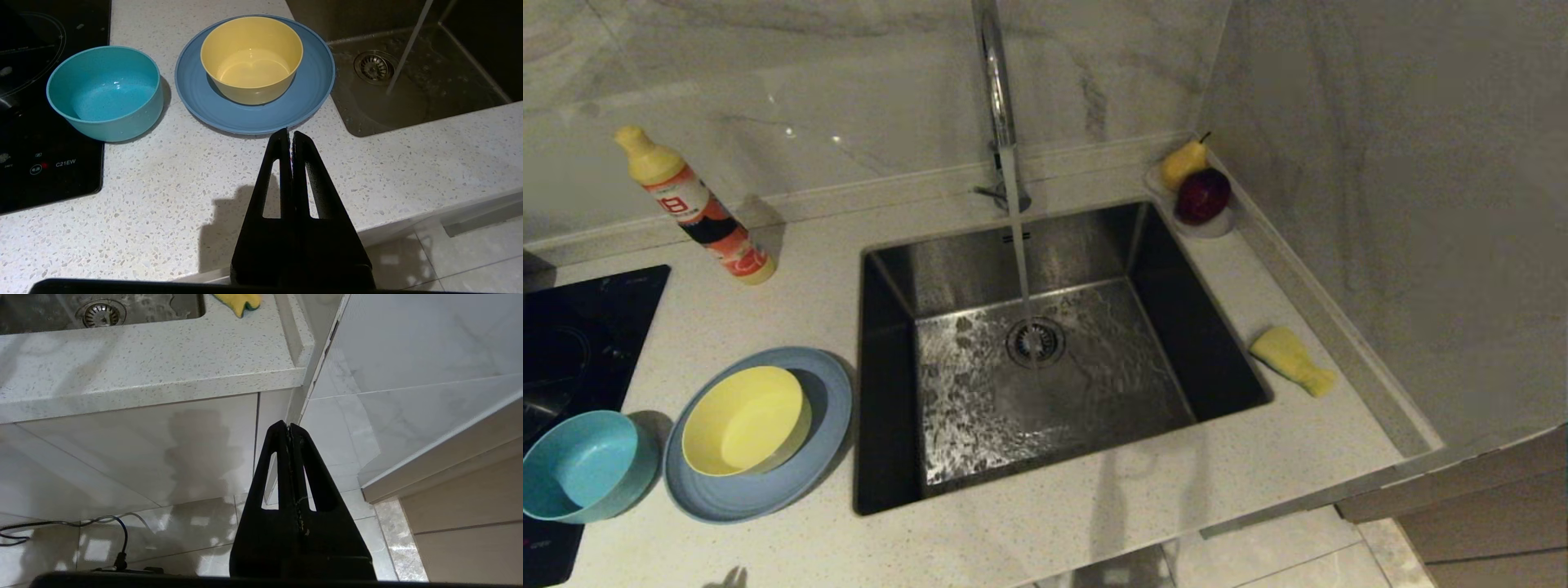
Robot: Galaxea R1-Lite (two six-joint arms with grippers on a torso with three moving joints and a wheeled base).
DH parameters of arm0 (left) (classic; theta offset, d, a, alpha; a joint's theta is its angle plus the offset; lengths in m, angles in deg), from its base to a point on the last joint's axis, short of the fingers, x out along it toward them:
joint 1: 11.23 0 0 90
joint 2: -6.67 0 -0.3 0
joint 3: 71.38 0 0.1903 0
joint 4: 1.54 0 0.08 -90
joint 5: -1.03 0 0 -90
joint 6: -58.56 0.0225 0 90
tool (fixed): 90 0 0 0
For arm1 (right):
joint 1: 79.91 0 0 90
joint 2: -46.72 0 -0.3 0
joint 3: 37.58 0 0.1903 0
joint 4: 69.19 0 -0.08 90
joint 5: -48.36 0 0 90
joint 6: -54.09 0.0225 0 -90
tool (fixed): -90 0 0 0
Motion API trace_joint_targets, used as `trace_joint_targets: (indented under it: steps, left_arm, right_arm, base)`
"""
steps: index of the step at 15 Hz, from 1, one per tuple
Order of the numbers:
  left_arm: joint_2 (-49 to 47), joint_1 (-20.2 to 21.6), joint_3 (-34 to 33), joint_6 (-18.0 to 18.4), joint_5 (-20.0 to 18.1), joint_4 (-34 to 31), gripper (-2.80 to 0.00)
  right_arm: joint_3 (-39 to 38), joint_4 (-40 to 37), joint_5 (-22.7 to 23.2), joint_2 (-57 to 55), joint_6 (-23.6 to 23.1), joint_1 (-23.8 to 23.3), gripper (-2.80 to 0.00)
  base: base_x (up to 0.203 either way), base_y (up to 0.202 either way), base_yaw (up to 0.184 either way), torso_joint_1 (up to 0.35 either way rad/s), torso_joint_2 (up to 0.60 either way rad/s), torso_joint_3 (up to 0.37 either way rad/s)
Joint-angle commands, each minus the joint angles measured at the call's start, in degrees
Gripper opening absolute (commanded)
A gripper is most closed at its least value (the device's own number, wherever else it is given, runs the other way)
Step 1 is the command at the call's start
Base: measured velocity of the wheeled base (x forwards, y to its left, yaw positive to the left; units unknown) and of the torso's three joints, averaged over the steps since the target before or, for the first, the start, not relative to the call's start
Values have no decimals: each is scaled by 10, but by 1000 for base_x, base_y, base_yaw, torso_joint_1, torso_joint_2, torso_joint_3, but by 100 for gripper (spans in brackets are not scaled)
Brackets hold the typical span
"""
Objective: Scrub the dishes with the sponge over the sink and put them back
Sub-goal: Pick up a bowl and the sponge
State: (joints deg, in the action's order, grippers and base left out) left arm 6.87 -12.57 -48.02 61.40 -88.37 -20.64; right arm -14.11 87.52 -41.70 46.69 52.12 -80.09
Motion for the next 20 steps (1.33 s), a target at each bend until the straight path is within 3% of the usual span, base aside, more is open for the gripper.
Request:
trace_joint_targets:
  steps: [1, 5, 7, 11, 14, 20]
  left_arm:
    - [0, 0, -18, 0, 0, 1, -280]
    - [0, 0, -18, 1, 0, 1, -280]
    - [0, 0, -18, 0, 0, 1, -280]
    - [0, 0, -18, 0, 0, 1, -280]
    - [0, 0, -18, 0, 0, 1, -280]
    - [0, -1, -18, 0, 0, 1, -280]
  right_arm:
    - [27, 2, -4, 1, -3, 0, -280]
    - [156, -52, 2, 1, -9, 0, -280]
    - [200, -92, 32, 1, -34, 0, -280]
    - [329, -323, 143, -8, -53, 0, -280]
    - [344, -305, 158, -82, -110, -1, -280]
    - [357, -194, 161, -332, -128, -27, -280]
  base:
    - [0, 0, 0, 0, 0, 0]
    - [0, 0, 0, 0, 0, 0]
    - [0, 0, 0, 0, 0, 0]
    - [0, 0, 0, 0, 0, 0]
    - [0, 0, 0, 0, 0, 0]
    - [0, 0, 0, 0, 0, 0]
